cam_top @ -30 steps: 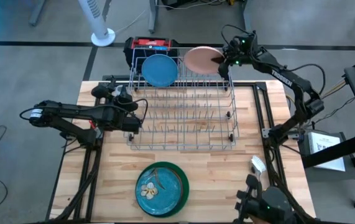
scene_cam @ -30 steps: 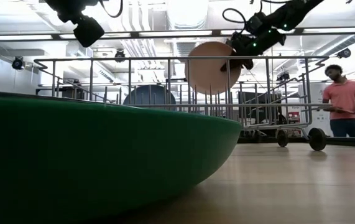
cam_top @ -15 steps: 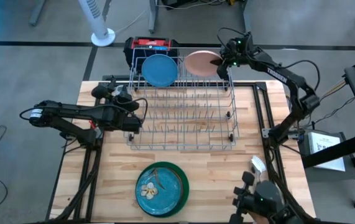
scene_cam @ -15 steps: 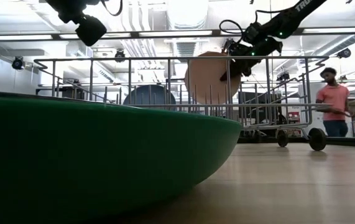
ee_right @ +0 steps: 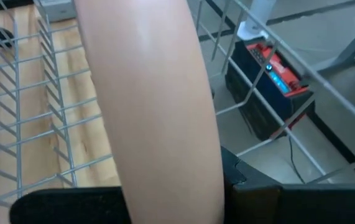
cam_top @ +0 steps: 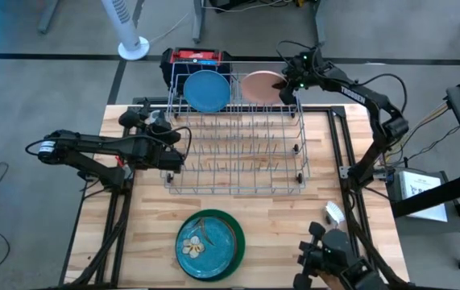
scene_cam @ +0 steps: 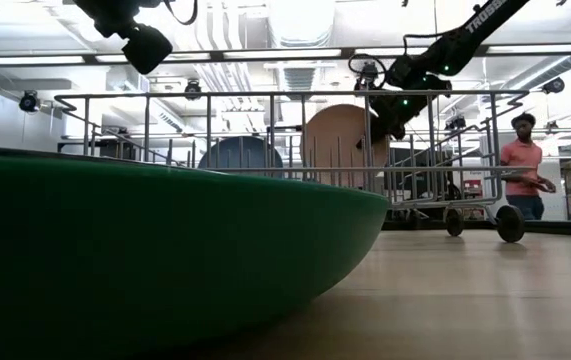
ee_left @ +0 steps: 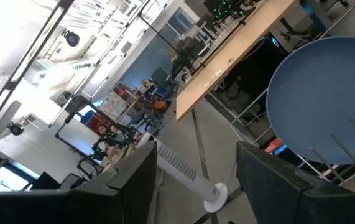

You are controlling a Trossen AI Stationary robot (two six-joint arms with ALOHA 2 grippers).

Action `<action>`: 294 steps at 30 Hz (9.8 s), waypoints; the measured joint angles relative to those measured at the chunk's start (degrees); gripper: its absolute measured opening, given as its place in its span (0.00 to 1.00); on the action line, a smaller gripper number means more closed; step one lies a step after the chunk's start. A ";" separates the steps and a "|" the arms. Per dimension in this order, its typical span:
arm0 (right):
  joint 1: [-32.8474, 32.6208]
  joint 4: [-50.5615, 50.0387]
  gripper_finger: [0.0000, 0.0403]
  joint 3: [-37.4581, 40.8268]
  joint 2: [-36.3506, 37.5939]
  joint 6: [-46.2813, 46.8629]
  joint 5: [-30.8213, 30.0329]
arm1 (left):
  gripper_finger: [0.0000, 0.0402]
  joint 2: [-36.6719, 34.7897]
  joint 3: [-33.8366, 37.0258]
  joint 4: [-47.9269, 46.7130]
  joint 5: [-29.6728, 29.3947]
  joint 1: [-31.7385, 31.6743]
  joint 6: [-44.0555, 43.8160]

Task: Sort dishes
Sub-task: Put the light pink plate into the dish rack, then put the blue floral plate into the dish rack

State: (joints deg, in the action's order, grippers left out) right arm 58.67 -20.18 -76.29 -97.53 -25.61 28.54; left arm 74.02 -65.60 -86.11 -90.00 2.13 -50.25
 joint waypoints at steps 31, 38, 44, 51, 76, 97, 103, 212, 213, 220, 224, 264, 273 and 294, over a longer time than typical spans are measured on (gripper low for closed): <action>-0.17 -0.78 0.19 0.11 -0.89 2.65 -1.72 | 0.52 0.00 0.00 0.87 0.17 0.00 -0.01; -0.17 -0.77 0.28 0.04 -0.82 3.26 -1.74 | 0.52 0.00 0.00 1.05 0.16 0.01 0.00; -0.17 -0.99 0.36 0.04 -0.39 3.63 -5.04 | 0.52 0.00 0.00 1.09 0.16 0.00 -0.01; -0.15 -1.72 0.45 0.04 1.01 4.16 -5.21 | 0.52 0.00 0.00 1.25 0.16 0.02 0.00; -6.32 -17.94 0.51 2.83 20.37 17.06 -10.62 | 0.52 0.07 -1.72 5.21 24.25 0.07 -1.53; -32.78 -14.68 0.50 24.24 44.42 30.97 -19.71 | 0.52 0.87 -8.57 4.86 49.18 24.63 -17.12; -40.64 -7.71 0.50 33.29 48.74 37.12 -19.68 | 0.52 4.93 -8.57 10.72 51.11 36.19 -25.13; -113.20 22.38 0.00 37.20 14.51 87.25 -60.95 | 0.00 35.99 -29.11 -0.88 43.93 60.62 -35.25; -113.20 24.73 0.00 37.17 13.40 87.24 -61.82 | 0.00 35.45 -27.82 -0.52 43.88 60.88 -35.29; -113.20 36.40 0.00 37.13 5.81 86.94 -69.52 | 0.00 34.27 -19.27 0.05 40.53 61.89 -42.04; -113.20 42.50 0.00 37.13 1.59 87.36 -73.59 | 0.00 34.37 -14.81 0.12 37.93 61.84 -49.90; -108.11 25.97 0.02 3.27 -18.88 94.58 -78.22 | 0.00 34.71 -7.14 15.66 46.99 62.47 -42.34; -105.75 25.96 0.18 2.25 -19.01 99.70 -77.37 | 0.00 34.71 -4.13 15.84 47.03 62.48 -45.21; -102.51 23.53 0.41 1.88 -22.58 111.05 -74.72 | 0.00 34.73 0.01 19.33 42.83 62.10 -48.17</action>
State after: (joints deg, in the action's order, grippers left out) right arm -43.84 3.35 -74.41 -120.11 85.44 -46.18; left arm 108.75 -65.60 -66.77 -47.17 64.23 -98.41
